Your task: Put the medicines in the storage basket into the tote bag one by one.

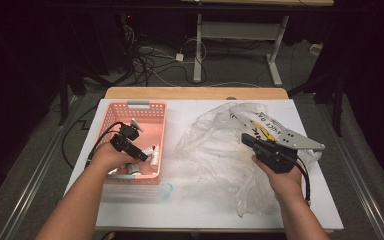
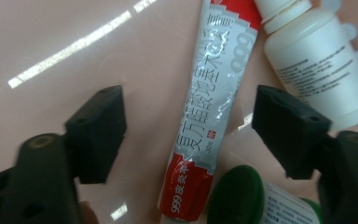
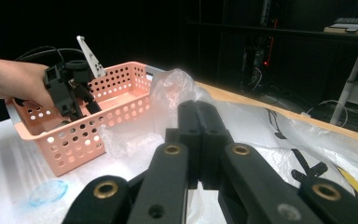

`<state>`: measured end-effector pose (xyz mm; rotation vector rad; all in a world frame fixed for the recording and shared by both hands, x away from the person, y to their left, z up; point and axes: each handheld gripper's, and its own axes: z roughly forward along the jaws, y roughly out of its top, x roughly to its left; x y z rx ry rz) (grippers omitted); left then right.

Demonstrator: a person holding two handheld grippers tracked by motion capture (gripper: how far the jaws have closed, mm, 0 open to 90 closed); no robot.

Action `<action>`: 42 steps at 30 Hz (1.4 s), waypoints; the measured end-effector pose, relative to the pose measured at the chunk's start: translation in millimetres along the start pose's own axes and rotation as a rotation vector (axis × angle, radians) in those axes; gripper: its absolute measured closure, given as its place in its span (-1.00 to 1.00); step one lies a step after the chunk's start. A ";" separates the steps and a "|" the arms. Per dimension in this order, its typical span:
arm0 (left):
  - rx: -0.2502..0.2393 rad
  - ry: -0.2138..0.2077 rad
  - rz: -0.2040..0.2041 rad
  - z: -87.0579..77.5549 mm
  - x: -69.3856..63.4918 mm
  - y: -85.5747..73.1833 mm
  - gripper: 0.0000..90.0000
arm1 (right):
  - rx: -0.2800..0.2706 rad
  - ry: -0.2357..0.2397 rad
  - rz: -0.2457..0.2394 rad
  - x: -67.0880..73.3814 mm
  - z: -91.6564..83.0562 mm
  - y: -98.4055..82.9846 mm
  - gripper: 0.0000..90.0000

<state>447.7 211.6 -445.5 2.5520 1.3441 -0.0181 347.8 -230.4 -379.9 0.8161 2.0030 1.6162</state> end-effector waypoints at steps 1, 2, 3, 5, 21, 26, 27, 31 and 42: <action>0.007 -0.007 0.005 0.3 -0.2 -0.1 -0.32 | -0.001 -0.002 0.003 0.4 -0.3 0.0 1.00; 0.015 -0.012 0.012 0.7 -0.6 -0.1 -0.24 | 0.001 0.000 0.000 0.7 -0.7 -0.1 1.00; 0.019 0.000 0.023 0.8 -1.7 0.0 -0.20 | 0.000 0.000 -0.001 1.1 -0.9 -0.1 1.00; 0.032 0.016 0.042 1.2 -3.5 0.6 -0.14 | 0.000 0.000 0.001 0.7 -1.0 -0.5 1.00; 0.082 0.053 0.129 2.4 -9.6 8.7 0.45 | -0.002 0.003 -0.003 2.7 -2.0 -0.4 1.00; 0.076 0.060 0.141 2.2 -10.4 8.0 0.48 | -0.005 0.002 0.001 2.3 -2.2 -0.8 1.00; 0.076 0.061 0.143 2.2 -10.5 7.9 0.48 | -0.004 0.003 -0.002 2.2 -2.4 -0.9 1.00; 0.074 0.059 0.136 2.0 -10.3 7.7 0.48 | -0.003 0.003 -0.002 2.8 -2.5 -0.7 1.00; 0.032 0.057 0.132 -0.3 -8.0 3.0 0.48 | -0.008 -0.001 0.004 2.9 -3.1 -0.6 1.00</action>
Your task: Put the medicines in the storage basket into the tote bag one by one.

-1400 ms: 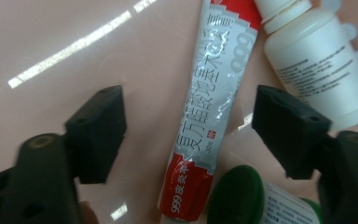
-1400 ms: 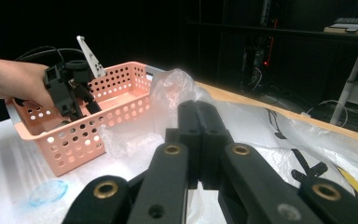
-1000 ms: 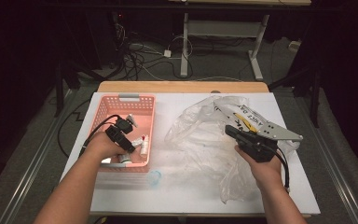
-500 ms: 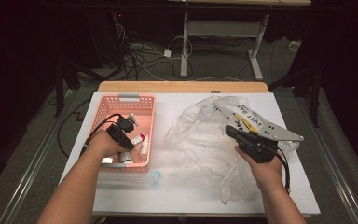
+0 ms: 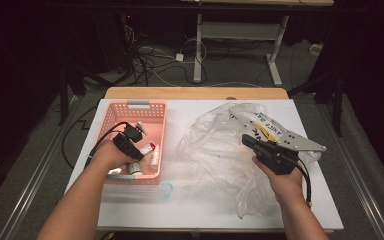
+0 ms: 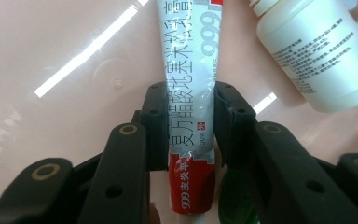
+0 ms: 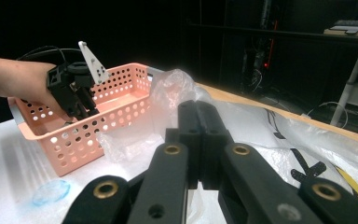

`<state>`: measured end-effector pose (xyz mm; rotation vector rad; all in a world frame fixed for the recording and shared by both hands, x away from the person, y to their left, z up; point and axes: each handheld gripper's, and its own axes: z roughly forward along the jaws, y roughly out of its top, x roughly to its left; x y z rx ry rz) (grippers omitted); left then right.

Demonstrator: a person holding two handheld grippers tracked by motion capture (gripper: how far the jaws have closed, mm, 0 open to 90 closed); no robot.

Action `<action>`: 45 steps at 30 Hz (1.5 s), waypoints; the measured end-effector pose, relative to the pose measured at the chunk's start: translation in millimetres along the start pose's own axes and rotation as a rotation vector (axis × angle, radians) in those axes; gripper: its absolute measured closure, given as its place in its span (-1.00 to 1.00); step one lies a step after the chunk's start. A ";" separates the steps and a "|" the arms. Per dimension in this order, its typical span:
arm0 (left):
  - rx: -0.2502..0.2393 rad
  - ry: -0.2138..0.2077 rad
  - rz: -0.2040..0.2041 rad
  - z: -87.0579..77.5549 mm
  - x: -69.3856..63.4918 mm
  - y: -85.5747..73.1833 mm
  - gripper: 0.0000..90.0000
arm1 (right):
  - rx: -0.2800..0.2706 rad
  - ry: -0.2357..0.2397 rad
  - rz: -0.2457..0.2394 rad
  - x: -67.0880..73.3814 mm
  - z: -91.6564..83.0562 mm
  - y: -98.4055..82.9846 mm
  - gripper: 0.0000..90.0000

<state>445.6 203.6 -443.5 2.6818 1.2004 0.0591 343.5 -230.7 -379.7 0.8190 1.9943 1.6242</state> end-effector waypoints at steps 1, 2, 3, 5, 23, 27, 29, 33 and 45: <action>-0.013 0.002 -0.004 -0.7 0.7 -1.4 0.48 | 0.001 0.000 0.001 0.0 0.0 -0.1 1.00; -0.021 0.002 -0.009 -1.3 1.2 -2.4 0.48 | 0.001 0.000 0.001 0.0 0.1 -0.2 1.00; -0.034 0.002 -0.015 -2.2 1.9 -3.8 0.48 | -0.001 0.001 -0.002 -0.2 0.2 -0.2 1.00; -0.064 -0.003 -0.029 -4.3 3.7 -6.7 0.48 | -0.001 0.001 -0.005 -0.2 0.4 -0.2 1.00; -0.281 0.010 -0.089 -21.8 7.5 -27.0 0.49 | -0.004 -0.001 -0.006 0.7 -1.0 0.3 1.00; -0.343 0.003 -0.118 -26.6 7.1 -30.2 0.48 | -0.006 -0.002 -0.007 0.3 -1.5 0.5 1.00; -0.378 -0.019 -0.128 -30.0 6.2 -31.3 0.48 | -0.008 -0.003 -0.012 -0.2 -1.8 0.6 1.00; -0.433 -0.030 -0.137 -34.6 1.5 -32.1 0.48 | -0.007 -0.003 -0.011 -0.5 -1.8 0.4 1.00; -0.530 -0.015 -0.169 -41.7 -5.4 -38.7 0.48 | -0.014 -0.005 -0.006 -0.5 -3.2 1.4 1.00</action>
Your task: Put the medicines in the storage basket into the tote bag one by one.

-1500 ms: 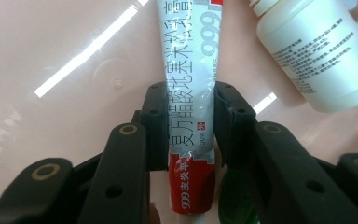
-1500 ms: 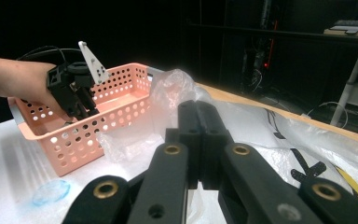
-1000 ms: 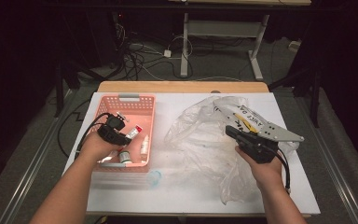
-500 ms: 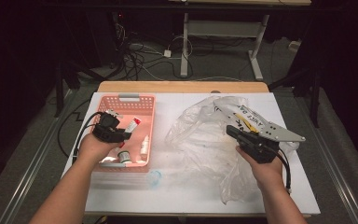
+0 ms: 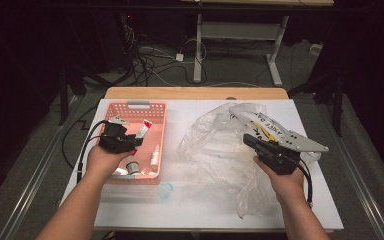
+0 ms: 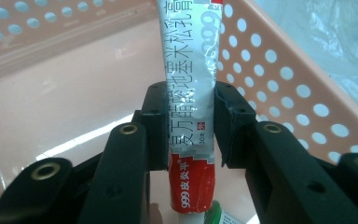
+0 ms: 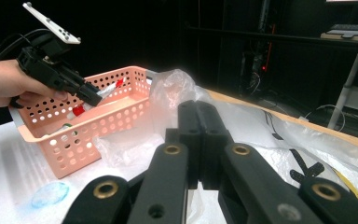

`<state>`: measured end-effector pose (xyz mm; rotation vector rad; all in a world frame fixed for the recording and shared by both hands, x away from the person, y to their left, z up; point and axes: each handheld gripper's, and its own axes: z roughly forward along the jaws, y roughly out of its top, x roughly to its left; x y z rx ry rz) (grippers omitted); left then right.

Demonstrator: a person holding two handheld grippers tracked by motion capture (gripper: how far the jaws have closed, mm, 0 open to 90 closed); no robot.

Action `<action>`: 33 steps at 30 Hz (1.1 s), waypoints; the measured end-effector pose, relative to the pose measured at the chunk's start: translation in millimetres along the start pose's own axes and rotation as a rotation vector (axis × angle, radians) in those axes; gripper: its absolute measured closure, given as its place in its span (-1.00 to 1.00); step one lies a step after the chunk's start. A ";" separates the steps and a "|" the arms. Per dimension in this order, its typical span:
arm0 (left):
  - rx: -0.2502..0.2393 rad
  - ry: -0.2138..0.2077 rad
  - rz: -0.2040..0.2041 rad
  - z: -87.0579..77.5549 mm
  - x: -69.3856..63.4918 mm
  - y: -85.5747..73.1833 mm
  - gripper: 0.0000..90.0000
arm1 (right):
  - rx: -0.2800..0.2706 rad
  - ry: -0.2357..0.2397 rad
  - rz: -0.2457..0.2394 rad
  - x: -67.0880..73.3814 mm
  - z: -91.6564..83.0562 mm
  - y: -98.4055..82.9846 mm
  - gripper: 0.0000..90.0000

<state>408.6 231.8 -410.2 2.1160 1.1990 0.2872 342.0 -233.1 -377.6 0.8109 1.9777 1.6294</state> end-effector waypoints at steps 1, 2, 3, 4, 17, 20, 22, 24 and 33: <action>-0.006 0.002 0.001 -1.3 -0.3 -0.1 0.48 | 0.002 -0.001 -0.004 -0.4 -0.4 0.0 1.00; -0.013 0.006 0.002 -3.1 -1.1 -0.2 0.48 | 0.000 0.000 -0.001 -0.3 -0.4 0.2 1.00; -0.022 0.009 0.004 -5.0 -2.2 -0.4 0.48 | -0.002 0.000 -0.001 -0.3 -0.6 0.4 1.00; -0.031 0.007 0.005 -7.0 -2.9 -0.6 0.48 | -0.002 -0.001 -0.003 -0.4 -1.0 0.7 1.00; -0.124 0.001 -0.005 -21.0 -21.0 -14.6 0.48 | -0.014 0.000 -0.002 0.5 -3.1 2.9 1.00; -0.135 0.007 0.005 -22.5 -28.8 -17.3 0.48 | -0.013 0.001 -0.004 0.3 -3.4 2.8 1.00; -0.143 0.011 0.008 -23.0 -31.9 -19.0 0.48 | -0.013 0.002 -0.006 0.7 -3.4 3.0 1.00; -0.152 0.015 0.007 -23.4 -34.5 -20.3 0.48 | -0.014 0.003 -0.007 1.2 -3.5 3.2 1.00; -0.204 -0.008 0.010 -31.9 -43.0 -23.8 0.48 | -0.011 0.000 -0.006 0.0 -4.1 2.5 1.00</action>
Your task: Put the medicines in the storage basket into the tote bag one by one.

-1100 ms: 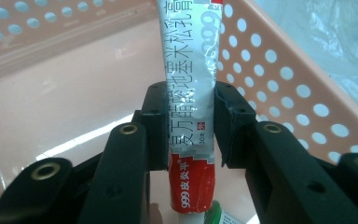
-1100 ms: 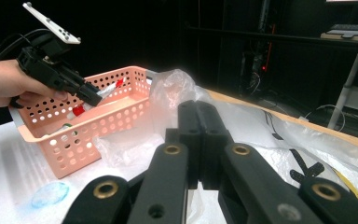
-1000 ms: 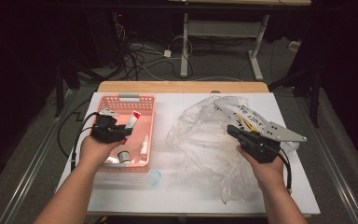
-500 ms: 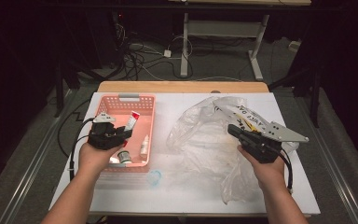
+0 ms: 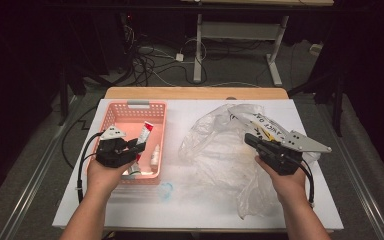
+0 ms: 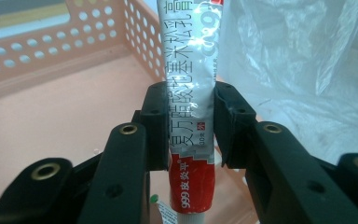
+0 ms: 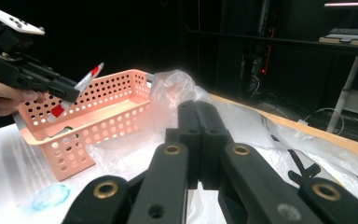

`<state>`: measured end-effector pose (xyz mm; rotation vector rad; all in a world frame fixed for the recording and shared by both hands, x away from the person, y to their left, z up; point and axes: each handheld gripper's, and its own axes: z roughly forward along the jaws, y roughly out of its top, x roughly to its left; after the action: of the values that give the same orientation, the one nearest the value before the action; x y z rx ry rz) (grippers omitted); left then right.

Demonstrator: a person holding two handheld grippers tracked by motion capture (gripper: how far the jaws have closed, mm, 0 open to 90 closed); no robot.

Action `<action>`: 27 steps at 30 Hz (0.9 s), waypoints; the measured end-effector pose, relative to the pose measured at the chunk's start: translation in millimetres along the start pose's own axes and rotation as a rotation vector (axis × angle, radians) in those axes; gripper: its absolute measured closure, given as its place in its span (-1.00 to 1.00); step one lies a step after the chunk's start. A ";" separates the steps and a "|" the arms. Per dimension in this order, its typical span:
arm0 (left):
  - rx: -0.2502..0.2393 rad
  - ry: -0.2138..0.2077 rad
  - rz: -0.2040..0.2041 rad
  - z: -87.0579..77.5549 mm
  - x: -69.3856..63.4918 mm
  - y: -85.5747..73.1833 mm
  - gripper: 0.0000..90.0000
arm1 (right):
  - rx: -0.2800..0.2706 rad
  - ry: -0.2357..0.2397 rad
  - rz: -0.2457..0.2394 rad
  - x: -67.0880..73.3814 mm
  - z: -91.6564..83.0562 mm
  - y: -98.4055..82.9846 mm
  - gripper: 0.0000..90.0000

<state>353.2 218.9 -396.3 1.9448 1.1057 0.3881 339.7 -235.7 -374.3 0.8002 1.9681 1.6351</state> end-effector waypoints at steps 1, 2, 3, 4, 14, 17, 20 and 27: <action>-0.009 0.006 0.005 -1.6 -0.8 -0.5 0.48 | 0.000 0.001 0.001 0.0 -0.1 0.0 1.00; -0.019 0.007 0.009 -2.5 -1.4 -1.4 0.48 | 0.000 0.002 0.000 0.1 -0.1 0.0 1.00; -0.029 0.007 0.012 -3.1 -2.0 -3.0 0.48 | 0.000 0.000 0.000 0.3 -0.1 0.0 1.00; -0.037 0.004 0.011 -3.3 -2.2 -4.1 0.48 | 0.001 0.001 0.001 0.3 0.1 -0.1 1.00; -0.116 -0.064 0.021 -13.4 -13.1 -5.2 0.49 | 0.003 -0.008 0.005 -0.9 1.1 -1.0 1.00; -0.126 -0.076 0.032 -17.9 -21.9 -3.4 0.49 | 0.001 -0.008 0.005 -1.3 -0.5 -0.3 1.00; -0.128 -0.086 0.046 -18.8 -30.5 -1.4 0.48 | -0.008 -0.006 0.010 -1.1 -1.7 0.5 1.00; -0.109 -0.105 0.087 -10.3 -51.5 -1.8 0.48 | -0.014 0.002 0.004 -0.6 -3.0 1.6 1.00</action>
<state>316.9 182.6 -384.8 1.8987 0.9163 0.3809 338.4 -238.0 -372.2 0.7988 1.9554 1.6506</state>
